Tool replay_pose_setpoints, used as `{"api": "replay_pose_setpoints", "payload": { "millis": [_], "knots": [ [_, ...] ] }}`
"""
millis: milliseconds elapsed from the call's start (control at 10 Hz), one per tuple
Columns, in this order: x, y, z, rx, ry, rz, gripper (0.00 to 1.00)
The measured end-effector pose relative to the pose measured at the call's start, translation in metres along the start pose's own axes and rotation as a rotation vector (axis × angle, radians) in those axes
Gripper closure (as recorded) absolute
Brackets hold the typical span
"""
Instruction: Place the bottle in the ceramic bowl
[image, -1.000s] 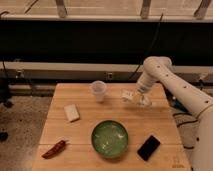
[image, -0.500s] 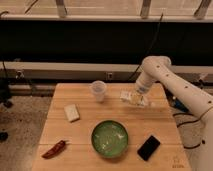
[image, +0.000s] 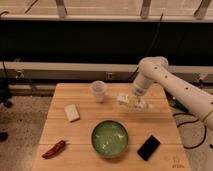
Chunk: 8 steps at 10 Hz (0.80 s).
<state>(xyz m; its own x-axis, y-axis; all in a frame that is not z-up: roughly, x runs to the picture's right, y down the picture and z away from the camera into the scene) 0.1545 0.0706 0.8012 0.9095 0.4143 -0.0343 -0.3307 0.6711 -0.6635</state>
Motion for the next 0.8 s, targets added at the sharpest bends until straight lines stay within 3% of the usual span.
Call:
{"api": "replay_pose_setpoints", "payload": {
  "millis": [800],
  "knots": [
    [-0.012,0.035,0.004,-0.015,0.010,-0.023,1.00]
  ]
}}
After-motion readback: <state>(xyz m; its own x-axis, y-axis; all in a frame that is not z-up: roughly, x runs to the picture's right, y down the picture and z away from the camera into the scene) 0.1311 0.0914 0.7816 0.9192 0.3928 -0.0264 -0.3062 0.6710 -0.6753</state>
